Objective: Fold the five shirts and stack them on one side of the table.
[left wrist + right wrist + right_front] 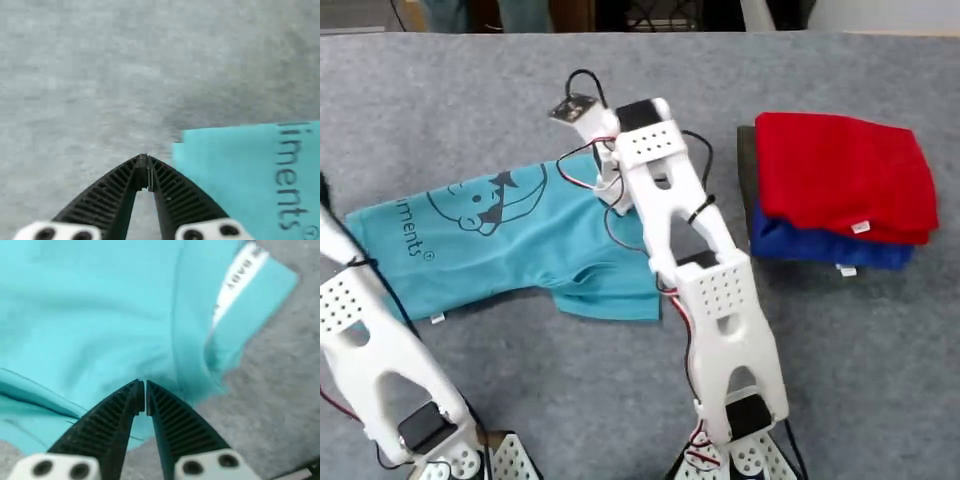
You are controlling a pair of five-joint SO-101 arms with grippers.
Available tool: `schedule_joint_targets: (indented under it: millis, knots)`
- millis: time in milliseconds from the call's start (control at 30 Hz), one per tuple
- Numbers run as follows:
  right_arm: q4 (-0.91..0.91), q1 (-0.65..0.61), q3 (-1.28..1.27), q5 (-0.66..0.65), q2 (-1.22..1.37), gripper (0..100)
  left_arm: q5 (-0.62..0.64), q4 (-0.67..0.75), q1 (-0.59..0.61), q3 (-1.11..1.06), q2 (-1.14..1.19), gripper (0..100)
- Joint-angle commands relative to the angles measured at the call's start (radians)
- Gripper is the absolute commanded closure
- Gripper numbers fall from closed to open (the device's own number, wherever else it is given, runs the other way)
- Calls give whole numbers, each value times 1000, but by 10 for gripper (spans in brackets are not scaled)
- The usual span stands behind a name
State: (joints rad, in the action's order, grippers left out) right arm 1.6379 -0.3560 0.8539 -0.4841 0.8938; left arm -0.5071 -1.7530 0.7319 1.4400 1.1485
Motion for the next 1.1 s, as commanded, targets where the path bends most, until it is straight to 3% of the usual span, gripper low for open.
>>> schedule_joint_targets:
  millis: [0, 167, 233, 333, 500, 700, 900, 1067]
  knots:
    - [-12, 41, 15, 6, -10, 984, -21, -6, -44, -42, -77, 971]
    - [40, 68, 27, 2, -19, 984, -5, -8, -47, 39, -77, 971]
    - [133, 41, 67, -12, -45, 984, -5, -9, -39, 76, -78, 971]
    - [130, 8, 50, -25, -150, 984, -5, -11, -28, 105, -78, 971]
    - [126, -157, -216, -26, -390, 984, -5, -11, 10, 71, -155, 971]
    - [-44, -219, -496, -18, -440, 984, 2, -11, 18, -202, -333, 971]
    - [-109, -222, -650, -18, -432, 984, 100, 5, 5, -524, -488, 971]
    - [-103, -222, -743, 15, -479, 984, 100, 150, -21, -725, -493, 971]
